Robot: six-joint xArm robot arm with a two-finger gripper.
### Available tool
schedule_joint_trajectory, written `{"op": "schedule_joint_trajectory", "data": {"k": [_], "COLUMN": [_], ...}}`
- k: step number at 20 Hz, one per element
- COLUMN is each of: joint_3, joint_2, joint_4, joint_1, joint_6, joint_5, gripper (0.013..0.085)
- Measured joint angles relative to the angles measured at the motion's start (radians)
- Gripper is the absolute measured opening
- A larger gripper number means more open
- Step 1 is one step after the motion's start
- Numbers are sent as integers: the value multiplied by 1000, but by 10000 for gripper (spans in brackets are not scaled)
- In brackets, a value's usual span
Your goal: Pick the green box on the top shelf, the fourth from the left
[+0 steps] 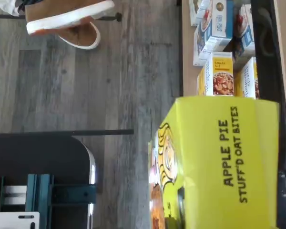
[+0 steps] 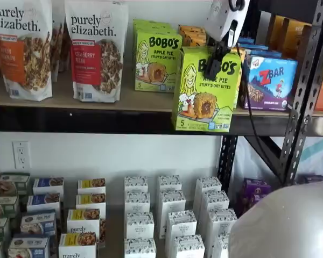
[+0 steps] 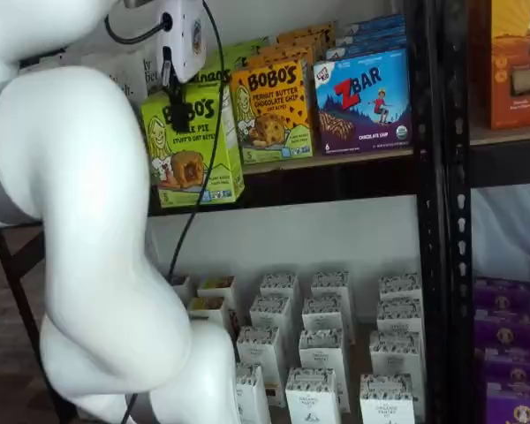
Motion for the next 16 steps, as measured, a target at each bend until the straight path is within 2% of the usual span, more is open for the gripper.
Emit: {"op": "schedule_joint_trajectory", "data": {"k": [5, 10, 16], "joint_3": [-1, 25, 26], "joint_2": [4, -14, -7], "joint_4": [6, -12, -22], "joint_1": [-10, -11, -27], "joint_6": [-8, -16, -35], "joint_5": [11, -26, -15], "gripper": [290, 290, 290]}}
